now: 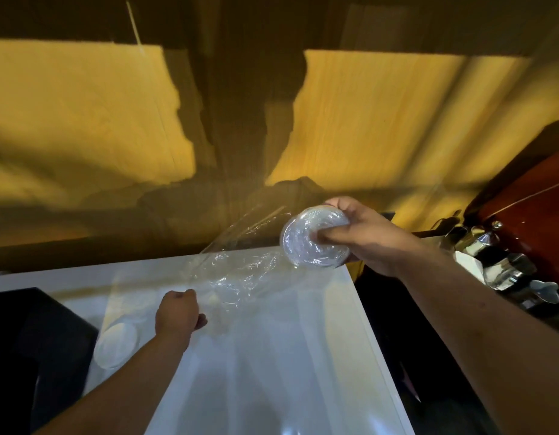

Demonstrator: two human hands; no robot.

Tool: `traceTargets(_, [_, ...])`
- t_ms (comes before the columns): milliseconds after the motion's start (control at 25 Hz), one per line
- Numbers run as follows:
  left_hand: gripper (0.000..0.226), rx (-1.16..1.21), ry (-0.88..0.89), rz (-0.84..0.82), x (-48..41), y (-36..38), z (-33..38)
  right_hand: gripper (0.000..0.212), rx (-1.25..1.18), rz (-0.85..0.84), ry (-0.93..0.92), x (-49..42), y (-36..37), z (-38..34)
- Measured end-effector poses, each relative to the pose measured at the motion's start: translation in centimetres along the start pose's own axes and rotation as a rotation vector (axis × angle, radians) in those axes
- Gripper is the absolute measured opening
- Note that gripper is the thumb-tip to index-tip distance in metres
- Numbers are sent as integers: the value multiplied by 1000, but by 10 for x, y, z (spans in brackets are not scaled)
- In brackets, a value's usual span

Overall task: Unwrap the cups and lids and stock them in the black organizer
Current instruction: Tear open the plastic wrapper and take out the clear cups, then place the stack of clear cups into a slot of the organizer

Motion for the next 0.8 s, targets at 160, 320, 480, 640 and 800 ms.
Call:
traceTargets(160, [16,-52,91,-75,18,-3,15,60,-299,-9,116,-2,35,62])
traceTargets(320, [16,-116,142,-109,28,-10,21,54,-457,-36,203,-9,89,113])
traceTargets(480, [18,-124,114,-188,32,-13,17,53,-531,-90,276,-12,135,144])
traceTargets(640, [29,-115,157,-234,51,-18,27,58,-570,-153,284,-11,166,151])
traceTargets(800, [58,73,138,-499,88,-15,37,40,-577,-251,239,-7,203,139])
Point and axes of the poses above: each hand's wrist, its own x-axis away from the middle knuckle, its own y-axis out of the palm, z = x × y, the point moved 10 cm from there along -x, towards the middle knuckle, and after that the axes turned 1 degree about -x, right-handed, at the moved point
